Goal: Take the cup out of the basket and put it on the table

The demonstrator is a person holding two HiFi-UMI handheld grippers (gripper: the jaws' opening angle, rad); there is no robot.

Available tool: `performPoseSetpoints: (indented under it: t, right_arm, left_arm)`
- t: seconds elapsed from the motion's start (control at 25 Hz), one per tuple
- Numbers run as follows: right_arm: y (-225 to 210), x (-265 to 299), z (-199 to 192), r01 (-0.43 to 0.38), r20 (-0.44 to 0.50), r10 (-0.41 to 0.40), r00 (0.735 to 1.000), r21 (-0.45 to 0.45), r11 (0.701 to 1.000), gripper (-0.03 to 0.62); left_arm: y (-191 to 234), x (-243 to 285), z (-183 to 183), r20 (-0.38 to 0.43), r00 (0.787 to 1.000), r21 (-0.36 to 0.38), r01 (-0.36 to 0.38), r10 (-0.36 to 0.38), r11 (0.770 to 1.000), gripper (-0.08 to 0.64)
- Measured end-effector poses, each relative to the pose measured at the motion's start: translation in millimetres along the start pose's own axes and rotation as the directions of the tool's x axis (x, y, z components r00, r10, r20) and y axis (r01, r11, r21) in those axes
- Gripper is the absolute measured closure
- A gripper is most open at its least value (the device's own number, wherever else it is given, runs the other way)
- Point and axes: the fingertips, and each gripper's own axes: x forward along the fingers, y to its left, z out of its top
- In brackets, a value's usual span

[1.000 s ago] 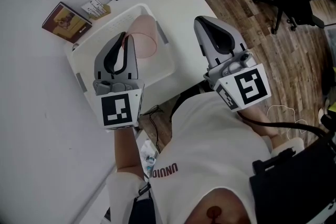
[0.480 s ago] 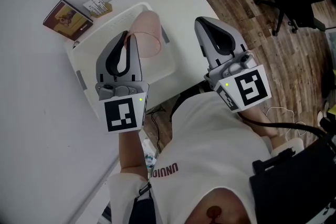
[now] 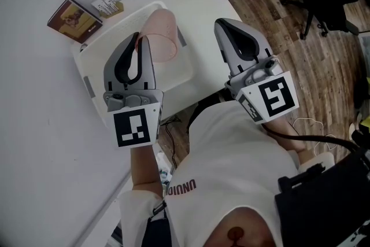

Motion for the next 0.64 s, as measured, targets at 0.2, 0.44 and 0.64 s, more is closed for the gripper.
performPoseSetpoints:
  t: [0.2, 0.44, 0.64]
  right_arm:
    - [-0.7, -1.0, 0.1, -0.004, -0.001, 0.004, 1.0, 0.003, 1.0, 0.575]
    - [-0.3, -0.6, 0.3, -0.005, -0.002, 0.005, 1.0, 0.003, 1.0, 0.575]
    - [0.3, -0.8, -0.3, -0.008, -0.003, 0.008, 1.0, 0.002, 1.0, 0.575]
  left_arm:
    - [-1.9, -0.1, 1.7, 0.0, 1.0, 0.003, 0.0, 0.0, 1.0, 0.529]
    - [-0.8, -0.3, 2.4, -0.001, 1.0, 0.006, -0.002, 0.002, 1.0, 0.528]
    - [-0.7, -0.5, 2.8, 0.003, 1.0, 0.011, -0.003, 0.003, 1.0, 0.528]
